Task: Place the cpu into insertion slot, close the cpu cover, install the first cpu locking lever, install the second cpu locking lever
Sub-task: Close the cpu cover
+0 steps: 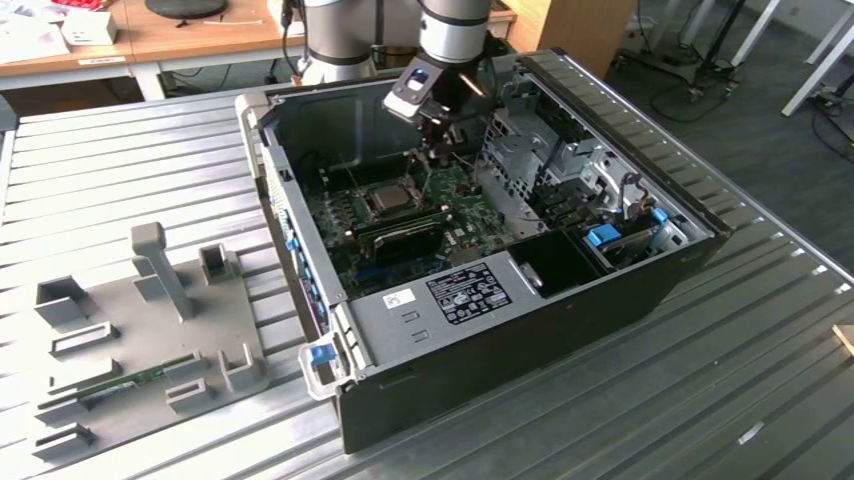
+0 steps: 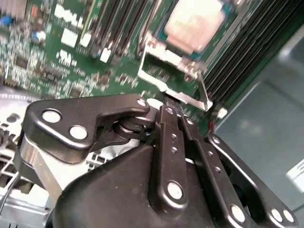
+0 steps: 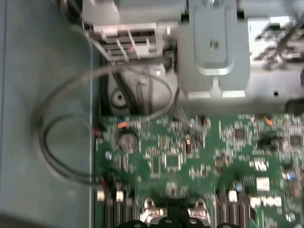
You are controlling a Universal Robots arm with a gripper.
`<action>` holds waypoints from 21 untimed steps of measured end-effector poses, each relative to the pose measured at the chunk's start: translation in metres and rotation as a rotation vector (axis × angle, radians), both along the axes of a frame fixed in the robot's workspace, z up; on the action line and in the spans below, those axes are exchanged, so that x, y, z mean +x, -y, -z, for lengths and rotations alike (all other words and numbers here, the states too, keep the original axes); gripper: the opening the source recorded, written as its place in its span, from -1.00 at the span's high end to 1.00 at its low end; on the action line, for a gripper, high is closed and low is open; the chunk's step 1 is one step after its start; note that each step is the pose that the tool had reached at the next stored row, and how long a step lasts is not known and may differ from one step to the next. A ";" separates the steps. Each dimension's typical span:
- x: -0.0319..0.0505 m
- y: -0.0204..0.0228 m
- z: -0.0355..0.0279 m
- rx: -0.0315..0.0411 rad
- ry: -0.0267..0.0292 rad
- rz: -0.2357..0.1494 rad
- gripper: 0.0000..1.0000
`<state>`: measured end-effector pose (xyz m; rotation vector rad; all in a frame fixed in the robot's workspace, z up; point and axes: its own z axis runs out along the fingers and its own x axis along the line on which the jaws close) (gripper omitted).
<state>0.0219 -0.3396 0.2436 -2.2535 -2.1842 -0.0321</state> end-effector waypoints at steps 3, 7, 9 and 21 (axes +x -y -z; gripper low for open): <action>-0.0138 0.0001 0.0000 -0.0001 0.0035 0.000 0.80; -0.0312 0.0000 0.0001 0.0001 0.0090 0.000 0.80; -0.0334 -0.0001 0.0000 -0.0001 0.0093 0.000 0.80; -0.0337 0.0000 0.0000 -0.0001 0.0094 -0.002 0.80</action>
